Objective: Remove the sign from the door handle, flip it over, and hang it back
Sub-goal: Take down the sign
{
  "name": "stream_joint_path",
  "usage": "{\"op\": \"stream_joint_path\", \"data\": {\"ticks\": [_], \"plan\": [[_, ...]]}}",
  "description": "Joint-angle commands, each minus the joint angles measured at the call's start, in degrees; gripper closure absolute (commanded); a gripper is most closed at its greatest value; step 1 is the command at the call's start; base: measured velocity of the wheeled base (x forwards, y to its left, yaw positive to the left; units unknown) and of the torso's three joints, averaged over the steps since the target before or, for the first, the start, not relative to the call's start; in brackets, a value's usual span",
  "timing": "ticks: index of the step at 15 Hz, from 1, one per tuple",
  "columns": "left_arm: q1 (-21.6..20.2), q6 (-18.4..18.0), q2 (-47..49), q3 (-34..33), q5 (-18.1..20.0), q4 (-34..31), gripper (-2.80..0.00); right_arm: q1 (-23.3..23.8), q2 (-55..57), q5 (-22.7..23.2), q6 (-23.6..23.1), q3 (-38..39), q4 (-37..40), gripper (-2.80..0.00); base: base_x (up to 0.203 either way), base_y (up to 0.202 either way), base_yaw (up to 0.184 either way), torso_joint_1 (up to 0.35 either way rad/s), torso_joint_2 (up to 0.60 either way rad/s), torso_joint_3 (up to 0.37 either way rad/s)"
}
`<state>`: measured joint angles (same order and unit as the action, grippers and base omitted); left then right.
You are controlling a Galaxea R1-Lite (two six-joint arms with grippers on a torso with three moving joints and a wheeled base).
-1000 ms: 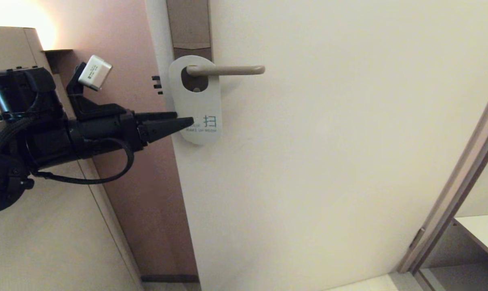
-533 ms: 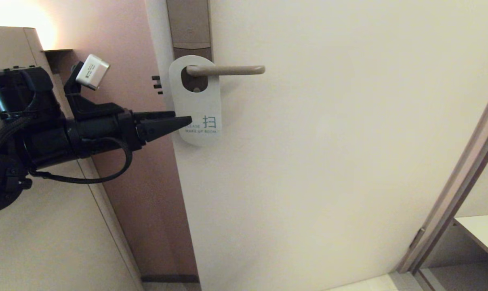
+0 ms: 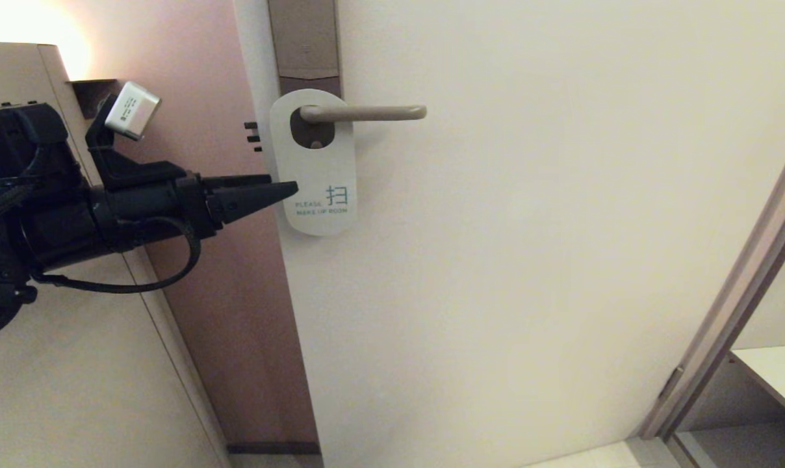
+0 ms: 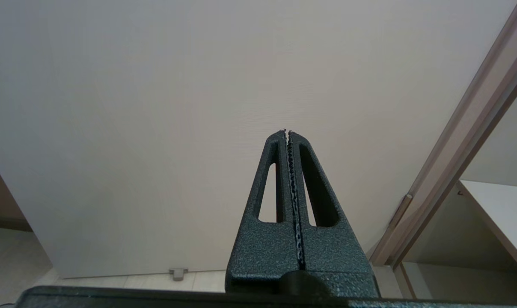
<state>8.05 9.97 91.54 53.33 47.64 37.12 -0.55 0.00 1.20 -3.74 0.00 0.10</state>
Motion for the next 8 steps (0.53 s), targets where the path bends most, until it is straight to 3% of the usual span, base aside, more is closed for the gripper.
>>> {"op": "stream_joint_path", "data": {"ticks": [1, 8], "plan": [[0.1, 0.19, 0.11, 0.16, 0.49, 0.23, -2.8, 0.0, 0.0, 0.03, -0.04, 0.0, -0.01, 0.0, 0.0, 0.0, 0.0, 0.0, 0.0, 0.0], [1.29, 0.3, 2.15, 1.07, 0.62, 0.32, -2.8, -0.04, 0.06, 0.03, -0.04, 0.0, -0.01, 0.0, 0.0, 0.0, 0.0, 0.0, 0.0, 0.0]]}}
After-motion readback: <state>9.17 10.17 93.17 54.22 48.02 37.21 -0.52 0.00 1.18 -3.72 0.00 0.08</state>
